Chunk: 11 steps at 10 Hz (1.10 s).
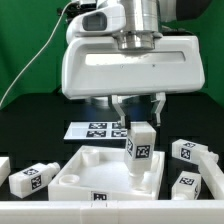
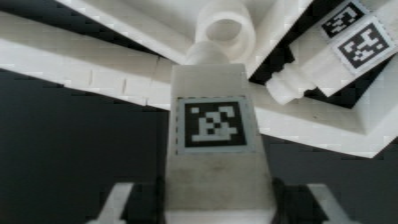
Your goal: Assemble one leg
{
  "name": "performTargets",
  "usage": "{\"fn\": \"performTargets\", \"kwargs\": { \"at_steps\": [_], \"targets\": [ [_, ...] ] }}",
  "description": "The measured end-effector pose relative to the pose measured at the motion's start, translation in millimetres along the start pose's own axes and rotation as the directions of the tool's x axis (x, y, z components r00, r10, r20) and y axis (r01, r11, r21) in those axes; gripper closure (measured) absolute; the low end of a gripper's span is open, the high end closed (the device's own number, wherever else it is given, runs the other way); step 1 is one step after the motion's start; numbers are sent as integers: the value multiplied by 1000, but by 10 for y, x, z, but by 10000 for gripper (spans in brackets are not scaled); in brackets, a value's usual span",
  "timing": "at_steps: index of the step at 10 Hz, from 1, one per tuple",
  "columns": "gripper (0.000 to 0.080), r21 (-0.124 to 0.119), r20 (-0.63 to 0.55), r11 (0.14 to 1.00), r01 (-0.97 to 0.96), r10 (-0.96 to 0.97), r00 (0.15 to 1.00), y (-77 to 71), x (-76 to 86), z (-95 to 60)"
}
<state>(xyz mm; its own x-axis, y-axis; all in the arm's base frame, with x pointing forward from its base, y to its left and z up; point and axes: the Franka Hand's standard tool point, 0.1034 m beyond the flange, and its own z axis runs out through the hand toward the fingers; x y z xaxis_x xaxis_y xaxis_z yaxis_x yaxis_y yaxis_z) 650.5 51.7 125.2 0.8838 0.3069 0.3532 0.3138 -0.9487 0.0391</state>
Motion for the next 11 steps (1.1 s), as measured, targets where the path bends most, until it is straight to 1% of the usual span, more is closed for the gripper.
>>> {"fn": "performTargets", "kwargs": {
  "at_steps": [2,6,9,11],
  "targets": [
    [518,1,7,1000,0,0,1000,-14,-27,44],
    [518,5,16,1000,0,0,1000,-47,-70,86],
    [518,6,25,1000,1,-1,1000,-59,-120,157],
    [518,-4,15,1000,1,-1,1000,-43,-129,199]
  ]
}}
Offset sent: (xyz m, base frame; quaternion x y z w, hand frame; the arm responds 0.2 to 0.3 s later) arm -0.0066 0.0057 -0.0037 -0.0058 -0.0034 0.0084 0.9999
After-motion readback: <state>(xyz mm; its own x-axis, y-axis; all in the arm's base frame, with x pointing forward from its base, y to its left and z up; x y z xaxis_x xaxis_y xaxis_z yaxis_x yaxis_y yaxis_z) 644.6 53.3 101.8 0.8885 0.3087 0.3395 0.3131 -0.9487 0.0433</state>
